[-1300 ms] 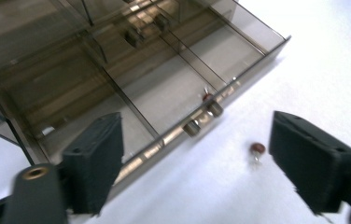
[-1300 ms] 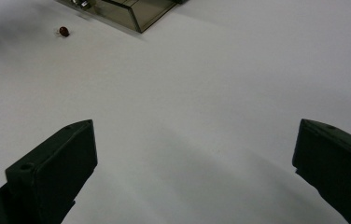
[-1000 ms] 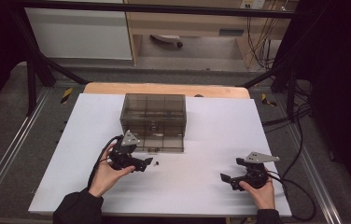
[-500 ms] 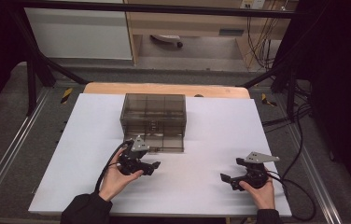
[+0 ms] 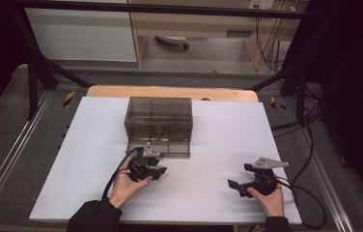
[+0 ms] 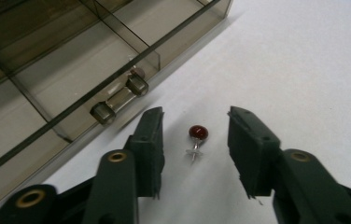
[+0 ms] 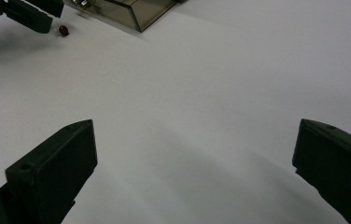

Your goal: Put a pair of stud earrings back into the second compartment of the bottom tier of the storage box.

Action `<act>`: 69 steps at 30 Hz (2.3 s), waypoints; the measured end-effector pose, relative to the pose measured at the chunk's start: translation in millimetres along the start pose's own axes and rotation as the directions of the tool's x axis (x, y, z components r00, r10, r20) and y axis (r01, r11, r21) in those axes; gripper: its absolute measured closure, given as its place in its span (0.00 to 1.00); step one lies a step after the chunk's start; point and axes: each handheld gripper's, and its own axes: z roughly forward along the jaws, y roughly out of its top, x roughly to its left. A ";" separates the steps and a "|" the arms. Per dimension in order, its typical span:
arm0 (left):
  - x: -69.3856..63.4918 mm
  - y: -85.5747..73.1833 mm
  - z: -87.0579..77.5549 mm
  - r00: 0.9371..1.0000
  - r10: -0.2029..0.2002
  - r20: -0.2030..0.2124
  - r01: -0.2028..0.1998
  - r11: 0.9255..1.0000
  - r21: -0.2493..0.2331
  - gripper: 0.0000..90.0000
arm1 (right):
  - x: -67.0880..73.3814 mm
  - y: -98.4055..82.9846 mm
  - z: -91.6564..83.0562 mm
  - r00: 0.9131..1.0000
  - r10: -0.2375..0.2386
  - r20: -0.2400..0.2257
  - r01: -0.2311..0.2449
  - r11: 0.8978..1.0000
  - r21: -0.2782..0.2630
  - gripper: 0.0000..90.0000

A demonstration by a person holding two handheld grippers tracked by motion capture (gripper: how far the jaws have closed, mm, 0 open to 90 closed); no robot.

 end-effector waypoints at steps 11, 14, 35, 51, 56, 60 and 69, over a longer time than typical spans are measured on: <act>-0.4 -3.3 9.2 1.000 -0.001 0.012 0.001 1.000 0.011 0.77 | -0.1 0.0 0.1 1.000 0.000 0.000 0.000 1.000 0.001 0.01; -0.7 -3.5 10.0 1.000 0.003 0.011 -0.003 1.000 0.007 0.79 | -0.3 0.0 0.0 1.000 -0.002 0.000 0.002 1.000 0.000 0.01; -2.8 -4.2 10.1 1.000 0.017 -0.005 -0.017 1.000 0.009 0.88 | -0.1 -0.2 0.5 1.000 -0.003 0.000 0.003 1.000 0.003 0.01; -0.9 -3.3 6.8 1.000 0.007 0.017 -0.007 1.000 0.005 0.88 | -0.3 -0.2 0.6 1.000 -0.003 0.000 0.003 1.000 0.004 0.01; -2.2 -1.8 2.5 1.000 0.009 0.025 -0.009 1.000 0.000 0.88 | -0.5 -0.2 0.4 1.000 -0.003 0.001 0.003 1.000 0.003 0.01; -2.1 -0.5 -2.3 1.000 0.007 0.030 -0.007 1.000 -0.011 0.88 | -0.4 -0.2 0.5 1.000 -0.003 0.000 0.003 1.000 0.004 0.01; -0.9 1.3 -9.7 0.999 -0.002 0.035 0.002 1.000 -0.010 0.88 | -0.5 -0.2 0.4 1.000 -0.003 0.000 0.003 1.000 0.003 0.01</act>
